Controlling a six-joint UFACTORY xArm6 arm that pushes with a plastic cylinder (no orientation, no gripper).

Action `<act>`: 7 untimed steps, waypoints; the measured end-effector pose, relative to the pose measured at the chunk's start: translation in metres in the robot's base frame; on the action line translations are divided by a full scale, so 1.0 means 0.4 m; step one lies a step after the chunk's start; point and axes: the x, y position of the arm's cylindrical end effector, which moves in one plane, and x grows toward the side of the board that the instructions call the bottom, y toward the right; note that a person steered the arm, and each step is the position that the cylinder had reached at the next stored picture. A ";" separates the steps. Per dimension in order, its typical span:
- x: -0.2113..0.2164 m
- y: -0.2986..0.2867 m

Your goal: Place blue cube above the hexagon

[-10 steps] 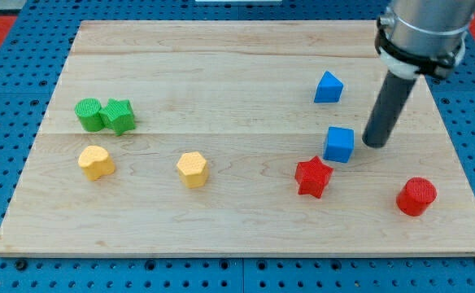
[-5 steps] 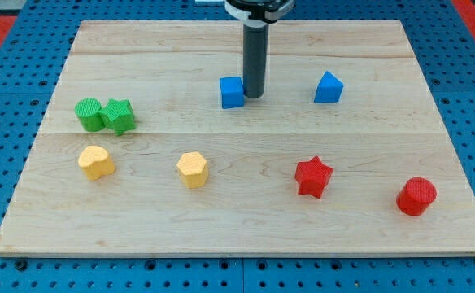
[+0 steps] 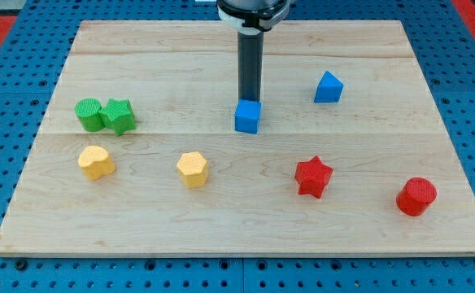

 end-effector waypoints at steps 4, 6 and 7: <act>0.062 -0.080; 0.138 -0.062; 0.152 -0.127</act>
